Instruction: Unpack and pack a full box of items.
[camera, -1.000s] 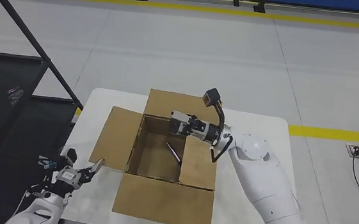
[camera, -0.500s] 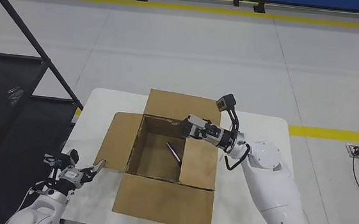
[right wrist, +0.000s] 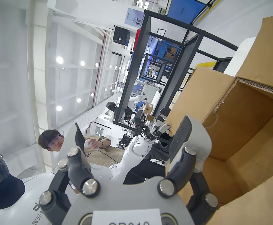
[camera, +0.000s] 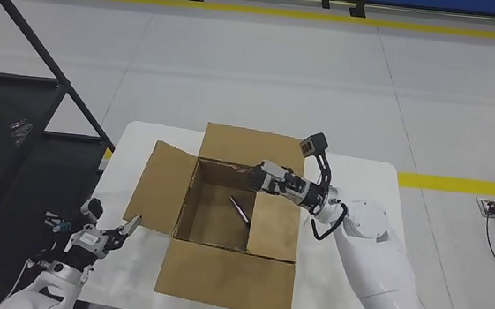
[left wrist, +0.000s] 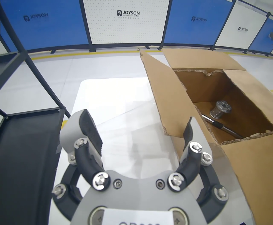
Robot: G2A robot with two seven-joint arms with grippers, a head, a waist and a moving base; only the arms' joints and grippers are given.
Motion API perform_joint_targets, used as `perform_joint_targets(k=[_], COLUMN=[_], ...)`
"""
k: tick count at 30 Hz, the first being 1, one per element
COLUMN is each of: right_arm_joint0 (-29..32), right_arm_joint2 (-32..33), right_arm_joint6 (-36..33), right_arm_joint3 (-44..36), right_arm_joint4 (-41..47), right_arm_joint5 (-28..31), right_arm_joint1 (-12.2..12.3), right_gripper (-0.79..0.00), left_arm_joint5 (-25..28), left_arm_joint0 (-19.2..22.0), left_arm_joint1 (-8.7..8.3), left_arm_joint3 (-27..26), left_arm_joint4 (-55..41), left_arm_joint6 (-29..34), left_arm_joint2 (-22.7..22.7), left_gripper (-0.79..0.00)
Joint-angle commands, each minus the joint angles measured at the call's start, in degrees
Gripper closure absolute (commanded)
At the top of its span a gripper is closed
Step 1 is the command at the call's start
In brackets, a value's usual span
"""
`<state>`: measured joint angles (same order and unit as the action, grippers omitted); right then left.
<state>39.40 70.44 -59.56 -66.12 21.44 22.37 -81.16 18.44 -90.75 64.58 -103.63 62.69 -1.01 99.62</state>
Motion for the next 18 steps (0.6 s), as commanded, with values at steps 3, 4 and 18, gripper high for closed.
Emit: perform_joint_targets(k=[3, 4, 18], right_arm_joint0=[0.2, 0.2, 5.0], right_arm_joint2=[0.0, -0.1, 5.2], right_arm_joint6=[-0.3, -0.2, -4.1], right_arm_joint3=[0.3, 0.4, -6.8], right_arm_joint4=[0.5, 0.6, -1.3], right_arm_joint5=[0.4, 0.5, 7.6], right_arm_joint1=[0.2, 0.2, 2.6], right_gripper=[-0.785, -0.785, -0.785], left_arm_joint5=[-0.4, -0.5, 8.3], left_arm_joint0=[-1.0, -1.2, -4.1], left_arm_joint1=[0.05, 0.06, -0.11], left_arm_joint3=[-2.2, -2.7, -15.7], left_arm_joint4=[0.1, 0.1, -4.0], left_arm_joint6=[-0.6, -0.9, -2.0], left_arm_joint2=[0.5, 0.6, 1.8], left_gripper=[-0.785, -0.785, -0.785])
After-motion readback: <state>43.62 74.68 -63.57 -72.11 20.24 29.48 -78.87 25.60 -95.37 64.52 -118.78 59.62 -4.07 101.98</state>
